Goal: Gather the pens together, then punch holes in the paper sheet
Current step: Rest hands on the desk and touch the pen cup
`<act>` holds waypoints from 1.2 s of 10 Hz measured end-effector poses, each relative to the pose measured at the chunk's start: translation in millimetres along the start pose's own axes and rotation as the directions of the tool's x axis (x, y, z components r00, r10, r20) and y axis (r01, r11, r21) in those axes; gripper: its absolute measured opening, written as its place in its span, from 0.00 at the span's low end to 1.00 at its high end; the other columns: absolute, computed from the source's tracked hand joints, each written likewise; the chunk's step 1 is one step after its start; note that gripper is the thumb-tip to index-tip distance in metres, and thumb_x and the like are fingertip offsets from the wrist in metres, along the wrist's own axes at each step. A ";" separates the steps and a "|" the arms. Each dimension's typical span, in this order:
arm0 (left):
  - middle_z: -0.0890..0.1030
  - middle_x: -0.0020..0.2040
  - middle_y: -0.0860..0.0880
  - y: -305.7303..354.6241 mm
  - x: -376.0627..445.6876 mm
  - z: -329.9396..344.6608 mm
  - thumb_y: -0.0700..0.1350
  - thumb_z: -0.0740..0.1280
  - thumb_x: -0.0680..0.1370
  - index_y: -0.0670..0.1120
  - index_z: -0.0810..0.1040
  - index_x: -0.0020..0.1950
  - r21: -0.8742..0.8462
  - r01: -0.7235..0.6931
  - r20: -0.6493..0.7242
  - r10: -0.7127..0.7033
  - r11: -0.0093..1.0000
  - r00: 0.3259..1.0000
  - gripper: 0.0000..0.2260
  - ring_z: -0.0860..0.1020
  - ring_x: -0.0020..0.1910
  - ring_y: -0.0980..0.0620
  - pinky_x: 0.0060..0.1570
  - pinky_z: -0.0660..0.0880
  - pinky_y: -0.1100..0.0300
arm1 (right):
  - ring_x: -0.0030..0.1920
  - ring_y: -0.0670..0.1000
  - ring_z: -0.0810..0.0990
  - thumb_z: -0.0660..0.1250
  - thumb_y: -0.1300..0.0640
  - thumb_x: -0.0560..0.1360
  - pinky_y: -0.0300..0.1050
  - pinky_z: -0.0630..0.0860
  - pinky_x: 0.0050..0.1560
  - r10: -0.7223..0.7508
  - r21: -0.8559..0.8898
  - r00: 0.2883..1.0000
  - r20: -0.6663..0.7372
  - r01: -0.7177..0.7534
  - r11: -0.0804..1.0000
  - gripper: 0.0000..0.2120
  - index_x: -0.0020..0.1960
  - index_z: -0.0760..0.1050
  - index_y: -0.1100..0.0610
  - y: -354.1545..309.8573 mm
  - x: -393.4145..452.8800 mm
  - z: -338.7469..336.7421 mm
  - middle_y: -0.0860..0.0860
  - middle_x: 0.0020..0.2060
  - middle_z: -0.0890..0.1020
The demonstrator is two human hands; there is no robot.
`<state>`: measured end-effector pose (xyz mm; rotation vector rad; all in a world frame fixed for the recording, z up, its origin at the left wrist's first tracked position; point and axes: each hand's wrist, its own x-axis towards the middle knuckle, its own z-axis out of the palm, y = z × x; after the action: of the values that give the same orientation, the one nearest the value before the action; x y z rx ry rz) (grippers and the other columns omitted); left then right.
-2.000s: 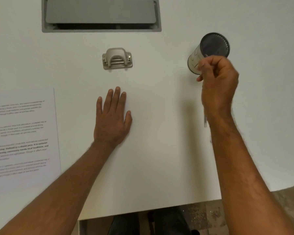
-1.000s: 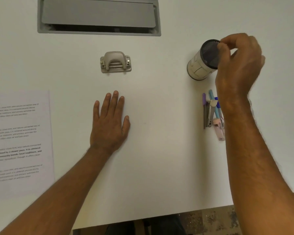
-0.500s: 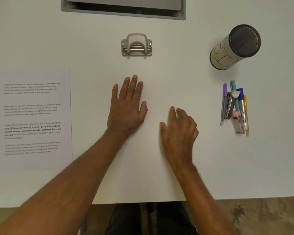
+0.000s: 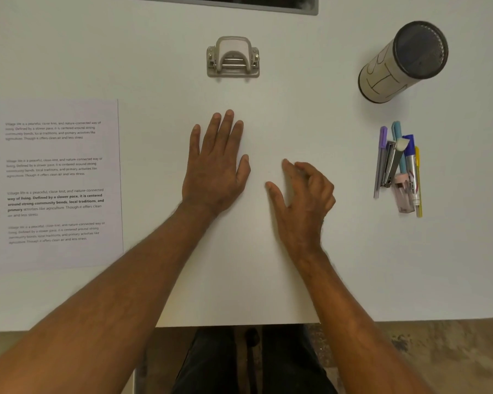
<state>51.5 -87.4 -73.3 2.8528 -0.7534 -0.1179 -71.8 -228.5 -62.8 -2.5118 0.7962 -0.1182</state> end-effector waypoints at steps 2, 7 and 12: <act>0.54 0.85 0.45 0.3 0.5 -0.2 0.54 0.52 0.84 0.45 0.55 0.84 -0.003 -0.002 -0.001 0.002 1.000 1.000 0.29 0.51 0.85 0.46 0.82 0.50 0.40 | 0.62 0.48 0.69 0.72 0.38 0.76 0.45 0.64 0.61 -0.015 0.073 1.000 0.014 0.014 0.997 0.17 0.63 0.81 0.41 -4.4 18.8 -1.3 0.44 0.60 0.75; 0.53 0.85 0.45 -0.1 0.5 0.6 0.54 0.52 0.84 0.45 0.54 0.84 0.003 -0.002 0.002 0.002 1.000 1.000 0.29 0.51 0.85 0.46 0.82 0.49 0.40 | 0.50 0.50 0.74 0.68 0.49 0.81 0.47 0.68 0.51 -0.131 0.031 0.990 -0.042 0.133 0.991 0.04 0.49 0.80 0.48 -13.8 25.5 4.0 0.45 0.49 0.80; 0.54 0.85 0.45 0.1 0.4 0.0 0.53 0.52 0.84 0.45 0.55 0.84 0.002 -0.002 -0.003 0.002 1.000 1.000 0.29 0.51 0.85 0.46 0.82 0.49 0.40 | 0.52 0.50 0.76 0.66 0.53 0.83 0.44 0.70 0.55 -0.176 0.136 0.984 0.002 0.174 0.975 0.07 0.55 0.83 0.50 2.5 28.5 -1.2 0.46 0.50 0.82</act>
<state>51.8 -87.6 -73.3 2.8538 -0.7561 -0.1131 -49.9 -246.8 -64.9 -2.4465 0.5412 -0.2070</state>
